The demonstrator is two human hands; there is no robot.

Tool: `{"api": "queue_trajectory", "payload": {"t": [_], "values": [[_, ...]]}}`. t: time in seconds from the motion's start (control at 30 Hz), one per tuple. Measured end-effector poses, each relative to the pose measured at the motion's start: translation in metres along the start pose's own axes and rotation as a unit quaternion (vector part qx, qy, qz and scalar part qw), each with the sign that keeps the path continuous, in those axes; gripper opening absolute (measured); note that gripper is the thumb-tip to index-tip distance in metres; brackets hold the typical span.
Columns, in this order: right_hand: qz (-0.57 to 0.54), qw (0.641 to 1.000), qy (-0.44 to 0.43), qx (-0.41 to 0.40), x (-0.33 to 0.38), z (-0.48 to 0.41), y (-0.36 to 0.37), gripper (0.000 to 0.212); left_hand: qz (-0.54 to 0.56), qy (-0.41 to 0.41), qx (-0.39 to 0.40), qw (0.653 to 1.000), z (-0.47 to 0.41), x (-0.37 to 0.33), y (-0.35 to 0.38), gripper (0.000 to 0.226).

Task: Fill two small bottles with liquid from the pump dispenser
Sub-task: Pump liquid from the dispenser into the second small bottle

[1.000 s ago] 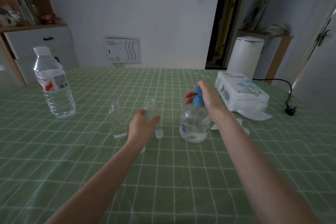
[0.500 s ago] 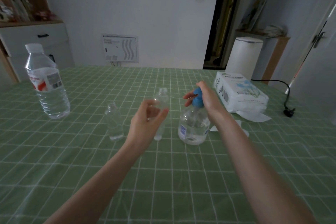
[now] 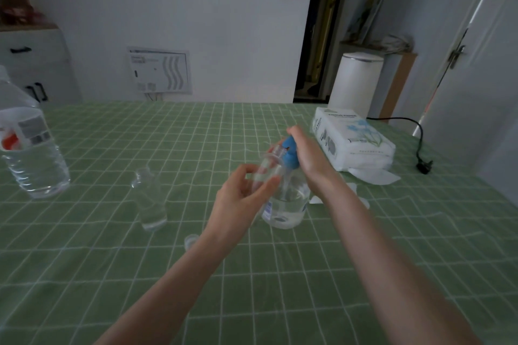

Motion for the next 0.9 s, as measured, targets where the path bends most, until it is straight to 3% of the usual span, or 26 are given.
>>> {"api": "queue_trajectory", "payload": {"t": [0.1,0.2,0.3,0.4,0.53,0.6,0.73,0.9], "values": [[0.003,1.0,0.001,0.02,-0.001,-0.003,0.001,0.044,0.034,0.001,-0.004,0.999,-0.002,-0.004,0.003,0.013],[0.008,1.0,-0.006,0.022,0.0,-0.001,0.0,0.036,0.063,0.0,-0.007,0.998,-0.005,-0.007,0.004,0.013],[0.03,0.999,-0.012,0.029,0.002,-0.004,-0.004,0.049,0.084,-0.008,-0.006,0.996,-0.008,-0.007,0.004,0.013],[0.044,0.999,-0.022,0.024,0.022,-0.012,-0.012,0.035,0.086,-0.015,-0.001,0.996,-0.01,-0.005,0.003,0.014],[0.114,0.993,-0.011,0.019,0.057,-0.03,-0.008,0.031,0.084,-0.024,0.006,0.996,-0.01,-0.007,0.002,0.032],[0.195,0.98,0.021,0.044,0.064,-0.036,0.002,0.032,0.086,-0.024,0.002,0.996,-0.01,-0.007,0.002,0.036],[0.38,0.918,0.076,0.083,0.064,-0.037,0.015,0.045,0.09,-0.021,-0.002,0.996,-0.009,-0.004,0.001,0.038],[0.401,0.91,0.083,0.073,0.062,-0.036,0.014,0.05,0.088,-0.014,0.0,0.996,-0.008,-0.002,0.001,0.037]]}}
Point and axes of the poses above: each hand's wrist, its own z-axis away from the middle knuckle, its own y-axis out of the palm, x = y × z, the point moved 2 cm from there along -z, towards the middle knuckle, and after that the axes turned 10 degrees about y, right-handed, at the moved point
